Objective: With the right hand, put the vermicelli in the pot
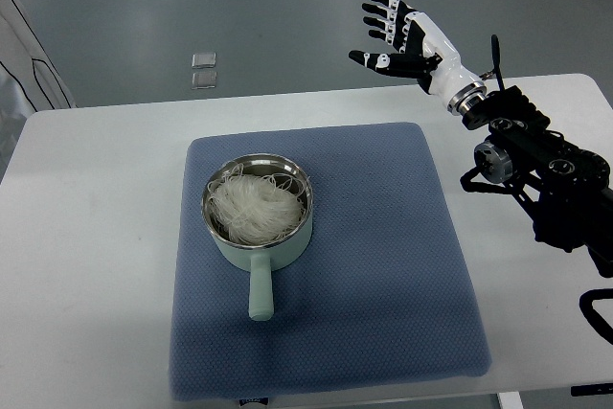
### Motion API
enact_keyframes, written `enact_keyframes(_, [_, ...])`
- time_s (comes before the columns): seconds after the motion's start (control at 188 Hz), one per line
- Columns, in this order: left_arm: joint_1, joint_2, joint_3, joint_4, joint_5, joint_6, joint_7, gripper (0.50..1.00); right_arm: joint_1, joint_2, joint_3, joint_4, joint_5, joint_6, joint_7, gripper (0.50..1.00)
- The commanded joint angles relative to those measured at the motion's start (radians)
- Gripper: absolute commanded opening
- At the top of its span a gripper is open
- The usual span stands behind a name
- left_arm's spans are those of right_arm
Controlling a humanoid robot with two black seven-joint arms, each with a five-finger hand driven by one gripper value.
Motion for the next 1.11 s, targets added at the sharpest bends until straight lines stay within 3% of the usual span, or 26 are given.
enact_keyframes(0.0, [0.0,0.0,0.0,0.0,0.0,0.0,0.0,1.0,-0.014,0.0,-0.001,-0.019,0.096,-0.017,-0.002,0.895])
enact_keyframes(0.33, [0.0,0.0,0.001,0.0,0.0,0.0,0.0,1.0,-0.026,0.012,-0.001,-0.108,0.397,-0.029,-0.002,0.897])
enact_keyframes(0.388, [0.0,0.0,0.0,0.0,0.0,0.0,0.0,1.0,-0.026,0.014,0.0,-0.118,0.432,-0.055,-0.001,0.917])
enact_keyframes(0.516, [0.0,0.0,0.0,0.0,0.0,0.0,0.0,1.0,-0.027,0.015,-0.001,-0.119,0.444,-0.101,0.001,0.919])
enact_keyframes(1.107, [0.0,0.0,0.0,0.0,0.0,0.0,0.0,1.0,-0.049,0.028,0.0,-0.119,0.444,-0.11,0.013,0.921])
